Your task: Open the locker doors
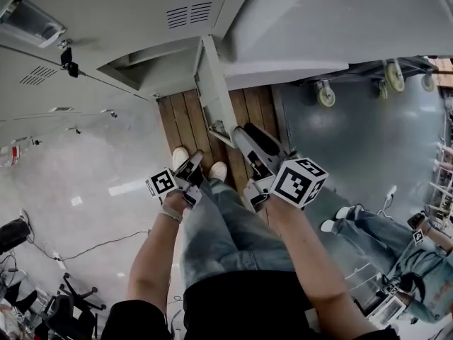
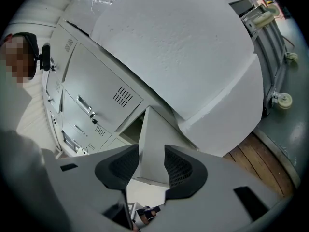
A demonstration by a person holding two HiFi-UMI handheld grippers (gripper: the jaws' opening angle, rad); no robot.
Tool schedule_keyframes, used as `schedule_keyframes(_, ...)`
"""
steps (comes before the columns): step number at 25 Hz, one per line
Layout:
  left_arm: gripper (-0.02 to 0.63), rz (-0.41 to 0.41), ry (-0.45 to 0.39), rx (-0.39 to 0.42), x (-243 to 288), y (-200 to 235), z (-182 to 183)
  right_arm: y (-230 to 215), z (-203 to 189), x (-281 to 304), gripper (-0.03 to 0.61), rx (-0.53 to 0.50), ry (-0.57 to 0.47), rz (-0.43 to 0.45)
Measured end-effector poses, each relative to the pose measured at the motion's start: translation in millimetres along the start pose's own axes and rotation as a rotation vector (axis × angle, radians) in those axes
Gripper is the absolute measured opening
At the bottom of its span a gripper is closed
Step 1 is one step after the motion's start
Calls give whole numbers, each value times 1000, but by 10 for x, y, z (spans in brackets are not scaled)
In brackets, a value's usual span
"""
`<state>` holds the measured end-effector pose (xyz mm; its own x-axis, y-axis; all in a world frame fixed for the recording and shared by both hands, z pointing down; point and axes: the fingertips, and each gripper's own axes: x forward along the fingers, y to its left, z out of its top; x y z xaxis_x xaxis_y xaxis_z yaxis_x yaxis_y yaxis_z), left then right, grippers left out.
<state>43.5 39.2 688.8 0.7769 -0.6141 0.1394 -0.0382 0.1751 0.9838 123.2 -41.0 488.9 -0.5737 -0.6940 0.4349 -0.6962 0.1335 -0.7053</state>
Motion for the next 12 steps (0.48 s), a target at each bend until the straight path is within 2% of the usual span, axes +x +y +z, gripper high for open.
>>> schedule_keyframes(3, 18, 33, 9, 67, -97, -52, 62, -32, 19, -21, 189, 4, -7, -13)
schedule_keyframes(7, 18, 18, 8, 112, -179, -374, 102, -39, 38, -81, 175, 11, -10, -21)
schedule_keyframes(8, 18, 10, 7, 116, -196, -486, 105, -23, 55, -105, 173, 11, -15, -19)
schedule_keyframes(11, 18, -12, -31, 62, -273, -831, 162, 73, 126, -157, 161, 1, -42, -7)
schedule_keyframes(12, 18, -13, -47, 75, -312, -931, 221, 115, 149, -169, 152, -6, -50, -2)
